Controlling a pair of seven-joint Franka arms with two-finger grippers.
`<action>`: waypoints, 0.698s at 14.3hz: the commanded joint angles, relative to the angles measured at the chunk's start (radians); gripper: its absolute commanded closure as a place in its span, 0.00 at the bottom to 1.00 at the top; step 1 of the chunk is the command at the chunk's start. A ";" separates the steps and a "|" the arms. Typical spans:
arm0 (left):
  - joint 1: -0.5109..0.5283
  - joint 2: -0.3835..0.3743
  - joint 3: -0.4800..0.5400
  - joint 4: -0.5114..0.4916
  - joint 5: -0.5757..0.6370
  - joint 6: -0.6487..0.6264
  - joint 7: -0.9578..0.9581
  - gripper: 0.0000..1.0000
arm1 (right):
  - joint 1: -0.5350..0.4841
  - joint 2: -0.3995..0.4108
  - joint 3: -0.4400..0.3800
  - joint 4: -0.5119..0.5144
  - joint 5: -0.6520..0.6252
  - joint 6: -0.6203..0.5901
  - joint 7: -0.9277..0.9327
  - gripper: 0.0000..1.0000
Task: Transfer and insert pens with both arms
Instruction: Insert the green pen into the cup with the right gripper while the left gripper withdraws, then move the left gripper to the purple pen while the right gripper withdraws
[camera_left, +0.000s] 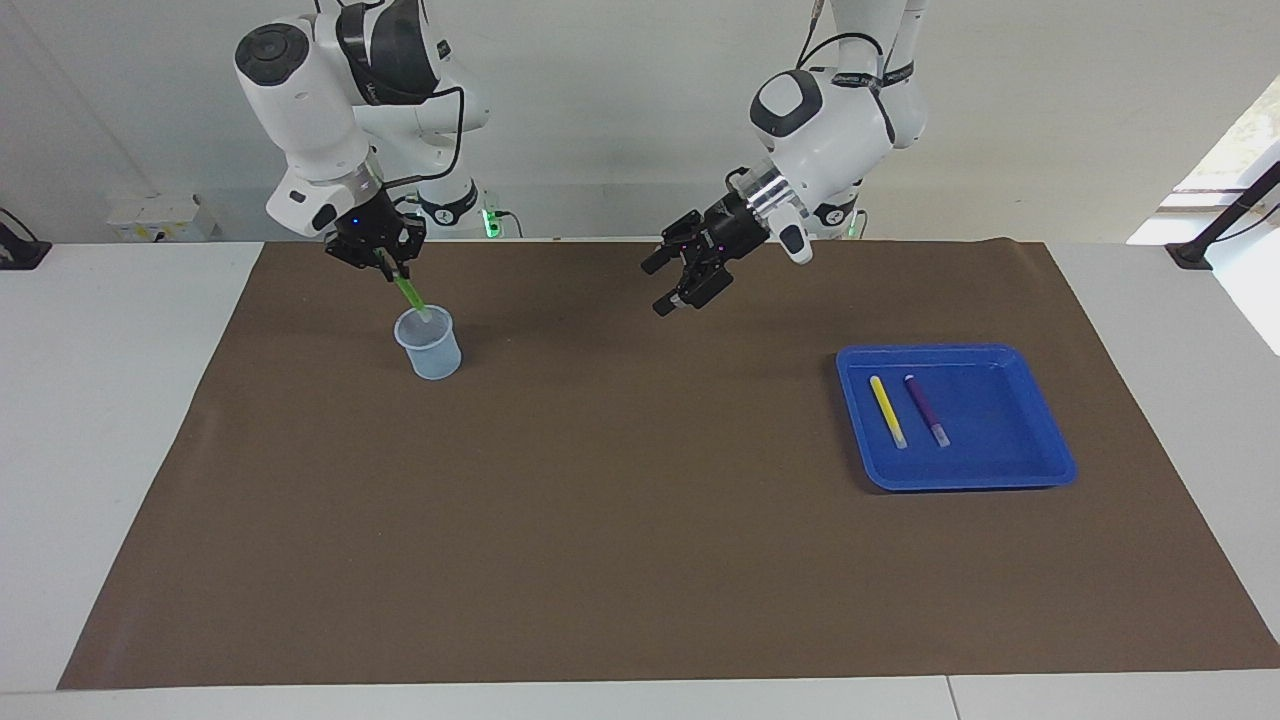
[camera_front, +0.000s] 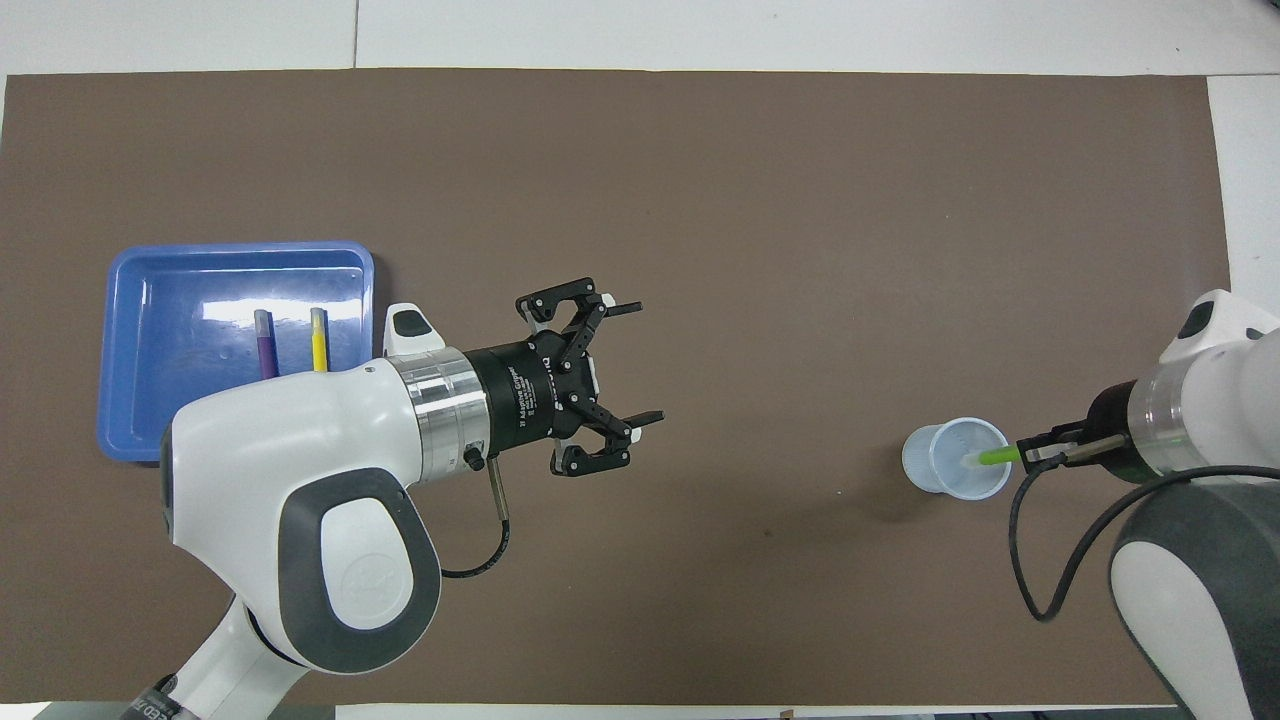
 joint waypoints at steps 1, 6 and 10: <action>0.069 -0.016 -0.001 0.005 0.108 -0.109 0.078 0.00 | -0.017 -0.028 0.011 -0.030 -0.018 0.022 -0.024 0.18; 0.184 -0.007 -0.001 0.015 0.331 -0.292 0.203 0.00 | -0.003 -0.013 0.017 0.061 0.006 -0.033 -0.015 0.00; 0.231 -0.007 -0.001 0.025 0.369 -0.323 0.237 0.00 | 0.025 -0.007 0.018 0.112 0.348 -0.017 0.130 0.00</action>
